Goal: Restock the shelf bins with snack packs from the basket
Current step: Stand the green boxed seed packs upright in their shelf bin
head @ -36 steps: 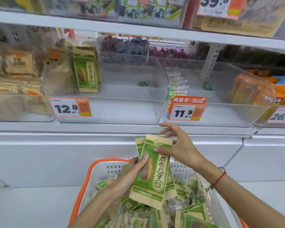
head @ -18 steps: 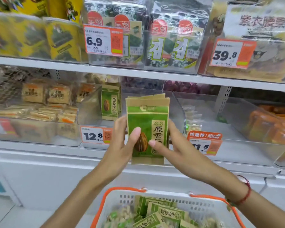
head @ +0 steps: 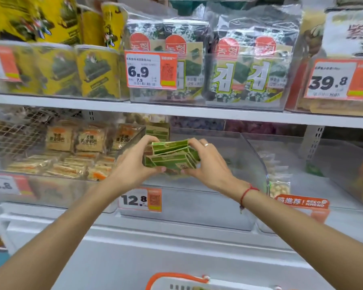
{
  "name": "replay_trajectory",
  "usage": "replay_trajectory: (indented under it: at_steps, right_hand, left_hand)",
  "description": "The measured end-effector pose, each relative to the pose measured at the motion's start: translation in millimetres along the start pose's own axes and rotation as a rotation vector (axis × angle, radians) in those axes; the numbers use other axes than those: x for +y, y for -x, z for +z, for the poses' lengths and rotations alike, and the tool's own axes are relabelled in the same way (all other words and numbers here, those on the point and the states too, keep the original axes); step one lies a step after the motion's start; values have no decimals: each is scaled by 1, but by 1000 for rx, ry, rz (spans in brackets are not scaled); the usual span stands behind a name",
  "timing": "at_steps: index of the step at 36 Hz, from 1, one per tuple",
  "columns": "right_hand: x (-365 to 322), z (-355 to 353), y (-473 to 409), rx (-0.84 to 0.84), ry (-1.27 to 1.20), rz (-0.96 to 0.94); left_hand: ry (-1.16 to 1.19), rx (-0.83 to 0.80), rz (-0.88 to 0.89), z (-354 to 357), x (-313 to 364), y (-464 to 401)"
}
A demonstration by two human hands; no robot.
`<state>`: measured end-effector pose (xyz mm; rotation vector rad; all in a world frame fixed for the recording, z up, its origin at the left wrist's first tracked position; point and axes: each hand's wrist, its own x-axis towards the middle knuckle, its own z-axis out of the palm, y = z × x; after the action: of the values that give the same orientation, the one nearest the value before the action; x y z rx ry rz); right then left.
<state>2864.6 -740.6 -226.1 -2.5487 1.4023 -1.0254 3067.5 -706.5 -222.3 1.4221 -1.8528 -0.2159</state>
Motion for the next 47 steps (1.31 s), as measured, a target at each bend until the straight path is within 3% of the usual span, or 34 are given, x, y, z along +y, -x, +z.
replay_trajectory:
  at_steps: [7, 11, 18, 23, 29, 32, 36, 41, 47]
  right_hand:
    - [30, 41, -50, -138, -122, 161]
    - [40, 54, -77, -275, -270, 269]
    - [44, 74, -115, -427, -482, 463]
    - [41, 93, -113, -335, -546, 557]
    - [28, 104, -101, -203, -183, 360]
    - [20, 103, -96, -218, -15, 263]
    - [18, 108, -94, -337, -51, 306]
    - [20, 111, -95, -310, -327, 431]
    - [19, 119, -95, -297, -346, 358]
  left_hand:
    - [-628, -19, -20, 16, -17, -49]
    - [-789, -66, -60, 13, -24, -69]
    - [-853, -106, -160, 8, -33, -87]
    - [-947, -79, -101, 5, -34, -95]
    - [-956, -121, -62, 4, -37, -97]
    - [-974, -147, -17, 8, -37, -95]
    - [-1055, -166, 31, 16, -37, -93]
    - [-1075, -134, 99, 19, -38, -92]
    - [-1004, -123, 100, 12, -42, -92]
